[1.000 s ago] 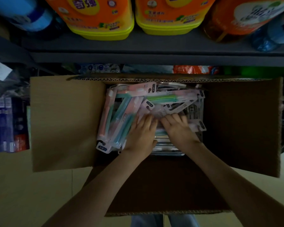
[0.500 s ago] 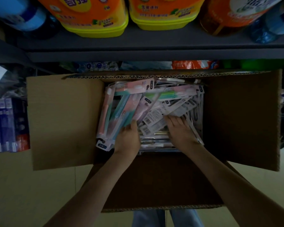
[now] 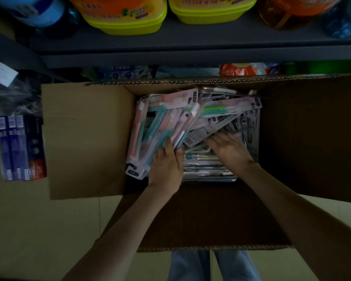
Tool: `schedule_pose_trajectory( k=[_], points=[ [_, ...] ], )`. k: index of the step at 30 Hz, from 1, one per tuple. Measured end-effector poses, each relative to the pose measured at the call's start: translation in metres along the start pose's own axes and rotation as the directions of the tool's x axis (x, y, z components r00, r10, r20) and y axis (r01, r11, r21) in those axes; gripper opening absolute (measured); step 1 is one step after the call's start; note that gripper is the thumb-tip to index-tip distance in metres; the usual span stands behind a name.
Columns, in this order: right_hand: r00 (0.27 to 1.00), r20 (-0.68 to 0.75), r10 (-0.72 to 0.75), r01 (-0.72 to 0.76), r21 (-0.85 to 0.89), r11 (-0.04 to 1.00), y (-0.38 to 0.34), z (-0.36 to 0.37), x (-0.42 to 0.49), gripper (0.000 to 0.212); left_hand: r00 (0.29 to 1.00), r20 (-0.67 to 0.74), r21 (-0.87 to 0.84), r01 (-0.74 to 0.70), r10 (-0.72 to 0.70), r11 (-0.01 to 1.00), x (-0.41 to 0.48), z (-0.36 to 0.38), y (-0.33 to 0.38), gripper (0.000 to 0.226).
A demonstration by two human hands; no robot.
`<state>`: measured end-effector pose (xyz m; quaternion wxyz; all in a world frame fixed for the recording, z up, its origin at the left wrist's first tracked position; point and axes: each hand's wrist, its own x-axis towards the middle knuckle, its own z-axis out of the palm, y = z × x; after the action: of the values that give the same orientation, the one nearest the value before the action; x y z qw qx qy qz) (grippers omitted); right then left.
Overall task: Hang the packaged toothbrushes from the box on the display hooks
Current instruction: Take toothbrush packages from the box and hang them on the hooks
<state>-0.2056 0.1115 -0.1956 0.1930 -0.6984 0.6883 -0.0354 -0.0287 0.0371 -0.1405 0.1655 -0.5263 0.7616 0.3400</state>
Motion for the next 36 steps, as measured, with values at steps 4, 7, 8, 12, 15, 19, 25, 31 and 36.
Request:
schedule_pose_trajectory(
  k=[4, 7, 8, 12, 15, 19, 25, 31, 36],
  points=[
    [0.999, -0.021, -0.033, 0.035, 0.086, 0.996, 0.004, -0.001, -0.009, 0.055, 1.0, 0.015, -0.002, -0.009, 0.009, 1.0, -0.001, -0.001, -0.003, 0.058],
    [0.997, 0.075, -0.017, 0.016, 0.017, 1.0, 0.0, 0.004, -0.018, 0.049, 0.999, 0.021, 0.103, -0.035, 0.033, 0.994, 0.0, 0.001, -0.008, 0.055],
    [0.993, 0.109, 0.036, -0.035, -0.005, 0.999, -0.002, 0.004, -0.02, 0.05, 0.999, 0.04, 0.125, -0.031, 0.026, 0.992, 0.002, 0.002, -0.009, 0.054],
    [0.807, 0.206, 0.554, -0.573, 0.045, 0.818, -0.017, -0.002, -0.015, 0.06, 0.998, 0.06, 0.3, -0.026, 0.008, 0.954, 0.007, 0.008, -0.009, 0.057],
    [0.473, 0.214, 0.854, -0.869, 0.27, 0.414, -0.036, 0.001, -0.004, 0.091, 0.998, 0.051, 0.435, -0.042, 0.022, 0.899, 0.007, 0.016, -0.005, 0.064],
    [0.065, 0.478, 0.876, -0.89, 0.425, -0.166, -0.047, 0.012, 0.017, 0.107, 0.999, 0.016, 0.472, -0.044, 0.041, 0.881, 0.005, 0.024, -0.005, 0.063],
    [-0.066, 0.449, 0.891, -0.888, 0.38, -0.257, -0.032, 0.028, 0.032, 0.098, 0.994, 0.019, 0.422, -0.109, 0.111, 0.9, 0.001, 0.026, -0.013, 0.061],
    [-0.138, 0.358, 0.923, -0.851, 0.433, -0.296, -0.012, 0.034, 0.039, 0.099, 0.985, -0.013, 0.45, -0.149, 0.174, 0.88, 0.0, 0.03, -0.017, 0.062],
    [-0.03, 0.394, 0.919, -0.876, 0.433, -0.214, -0.014, 0.03, 0.034, 0.111, 0.989, -0.019, 0.408, -0.128, 0.149, 0.904, 0.001, 0.031, -0.017, 0.062]
  ],
)
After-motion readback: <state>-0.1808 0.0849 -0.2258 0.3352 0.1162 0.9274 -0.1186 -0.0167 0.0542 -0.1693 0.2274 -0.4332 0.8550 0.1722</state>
